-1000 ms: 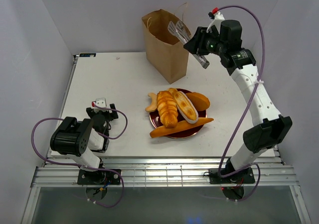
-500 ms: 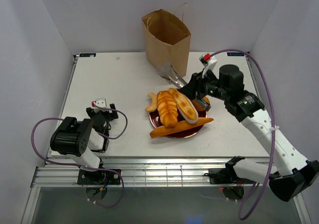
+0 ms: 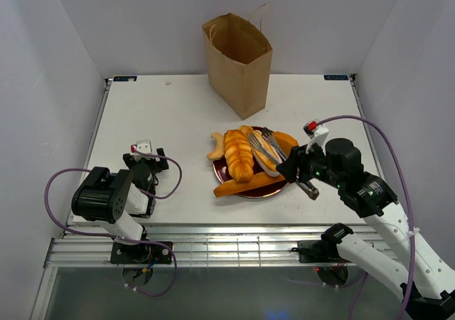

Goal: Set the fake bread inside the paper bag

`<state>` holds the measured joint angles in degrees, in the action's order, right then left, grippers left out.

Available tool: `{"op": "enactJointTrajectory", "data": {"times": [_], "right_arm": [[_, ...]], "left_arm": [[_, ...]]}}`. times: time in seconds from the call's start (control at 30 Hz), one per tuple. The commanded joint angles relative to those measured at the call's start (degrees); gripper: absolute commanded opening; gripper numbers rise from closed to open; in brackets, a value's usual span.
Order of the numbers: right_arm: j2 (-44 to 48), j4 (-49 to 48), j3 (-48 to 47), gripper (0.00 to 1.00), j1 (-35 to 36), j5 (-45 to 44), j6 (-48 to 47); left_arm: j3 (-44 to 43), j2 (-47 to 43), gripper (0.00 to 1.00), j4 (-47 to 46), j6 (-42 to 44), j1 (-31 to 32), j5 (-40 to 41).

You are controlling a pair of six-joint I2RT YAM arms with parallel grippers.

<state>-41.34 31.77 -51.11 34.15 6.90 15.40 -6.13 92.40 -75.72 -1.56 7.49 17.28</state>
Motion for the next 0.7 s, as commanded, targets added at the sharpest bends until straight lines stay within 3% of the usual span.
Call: {"op": "enactJointTrajectory", "data": {"times": [0.0,0.37,0.67], "right_arm": [[1.26,5.31,1.36,0.56,0.13,-8.02,4.19],[6.27,10.15,4.18,0.63,0.21,-14.54,15.01],[6.98,9.72,8.57,0.64,0.13,-12.08,19.05]], "left_arm": [[-0.55,-1.08,0.98,-5.75,-0.72,-0.28,-0.75],[-0.55,-0.99,0.98,-5.75,-0.72,-0.19,-0.75],[-0.55,-0.99,0.98,-5.75,-0.72,-0.19,-0.75]]}}
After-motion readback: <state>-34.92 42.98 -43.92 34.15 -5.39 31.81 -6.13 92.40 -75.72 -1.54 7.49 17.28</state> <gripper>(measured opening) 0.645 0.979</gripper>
